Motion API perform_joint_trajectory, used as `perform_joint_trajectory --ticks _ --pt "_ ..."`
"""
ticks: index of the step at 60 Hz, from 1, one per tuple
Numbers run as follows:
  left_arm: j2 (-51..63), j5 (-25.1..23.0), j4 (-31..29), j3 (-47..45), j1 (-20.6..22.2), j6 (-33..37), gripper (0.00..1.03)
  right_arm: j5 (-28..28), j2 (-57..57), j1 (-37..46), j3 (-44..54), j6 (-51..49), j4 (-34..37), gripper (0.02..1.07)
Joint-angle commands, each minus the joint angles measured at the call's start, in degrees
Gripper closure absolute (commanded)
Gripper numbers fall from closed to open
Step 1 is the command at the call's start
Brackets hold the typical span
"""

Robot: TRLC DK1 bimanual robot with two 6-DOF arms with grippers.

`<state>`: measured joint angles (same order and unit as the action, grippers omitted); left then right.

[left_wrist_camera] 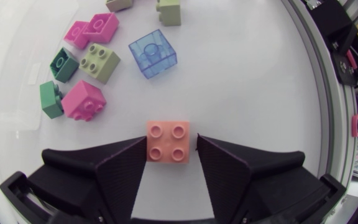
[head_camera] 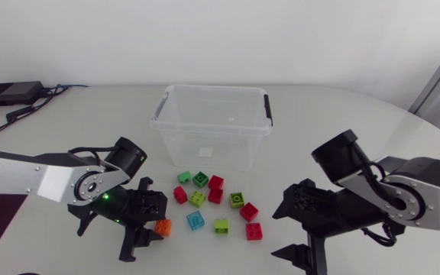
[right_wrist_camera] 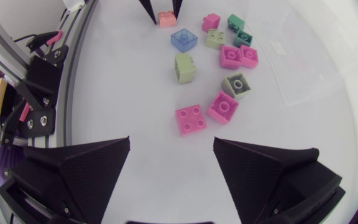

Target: Pick up the duplo bricks and place them in the container

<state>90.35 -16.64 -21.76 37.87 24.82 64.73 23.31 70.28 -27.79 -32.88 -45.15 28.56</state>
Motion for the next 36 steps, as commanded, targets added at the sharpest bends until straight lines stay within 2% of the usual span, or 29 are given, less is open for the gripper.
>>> perform_joint_trajectory --ticks 1,10,23,36 --pt "1.4 -1.2 -2.0 1.9 -0.3 2.4 0.62 -0.5 2.8 -1.0 1.1 -2.9 -1.0 0.12" --pt "0.2 -1.5 -2.6 1.9 -0.4 2.2 0.65 -0.5 5.0 -1.4 0.7 -3.6 -2.7 0.12" --pt "-6.6 -4.3 -8.6 5.5 -3.1 2.2 0.66 -2.7 8.0 -4.0 0.3 -3.2 -6.0 0.13" --pt "-15.4 -5.8 -14.3 11.6 -3.5 0.7 0.66 -4.7 13.4 -4.6 -0.4 -3.5 -10.5 0.13"
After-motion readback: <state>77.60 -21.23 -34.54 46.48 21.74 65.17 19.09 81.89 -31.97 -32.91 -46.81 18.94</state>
